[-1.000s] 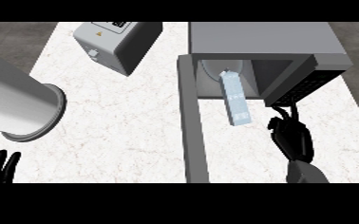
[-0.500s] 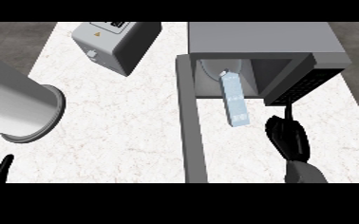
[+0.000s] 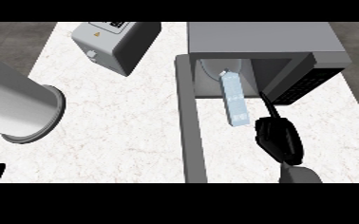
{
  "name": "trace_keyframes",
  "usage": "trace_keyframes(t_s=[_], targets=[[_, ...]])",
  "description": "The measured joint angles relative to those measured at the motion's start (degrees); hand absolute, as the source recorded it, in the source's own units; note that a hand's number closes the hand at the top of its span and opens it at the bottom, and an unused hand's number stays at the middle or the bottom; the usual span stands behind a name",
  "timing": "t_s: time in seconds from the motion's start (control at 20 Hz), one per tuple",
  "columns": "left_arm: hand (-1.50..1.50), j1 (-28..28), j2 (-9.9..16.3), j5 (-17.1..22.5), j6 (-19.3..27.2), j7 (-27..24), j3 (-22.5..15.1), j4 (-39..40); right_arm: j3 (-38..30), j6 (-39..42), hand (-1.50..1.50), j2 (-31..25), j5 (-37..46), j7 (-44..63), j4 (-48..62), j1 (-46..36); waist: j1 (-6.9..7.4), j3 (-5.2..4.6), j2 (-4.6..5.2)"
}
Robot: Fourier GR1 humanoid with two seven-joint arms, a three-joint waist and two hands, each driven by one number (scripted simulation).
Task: Pick up the milk, place it into the microwave and close the microwave
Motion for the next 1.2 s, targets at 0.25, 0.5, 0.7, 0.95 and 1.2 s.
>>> trace_keyframes(t_s=[0.25,0.5,0.7,0.95,1.2], targets=[[-1.50,0.6,-0.1,0.6,-0.6,0.3,-0.2,-0.4,4.2,-4.0,1.50,2.4,-0.1,10.2,-16.8,6.5,0.08,-0.07,-0.04],[-1.50,1.2,0.0,2.0,-2.4,-0.7,1.8,1.0,9.7,-10.5,1.50,4.8,0.1,17.2,-28.4,12.0,0.37,-0.07,0.01],[-1.50,1.1,0.2,3.4,-3.7,-0.3,3.9,0.8,12.6,-15.0,1.50,5.3,0.7,21.3,-32.2,11.1,0.59,-0.06,0.07],[-1.50,0.1,0.1,4.1,-4.2,0.6,5.4,1.5,17.1,-23.7,1.50,5.8,1.9,22.7,-31.3,5.4,0.82,-0.04,0.15],[-1.50,-0.1,1.5,6.4,-6.3,0.1,9.1,3.3,15.9,-30.1,1.50,6.0,3.6,22.9,-24.7,-3.0,1.10,-0.03,0.21]])
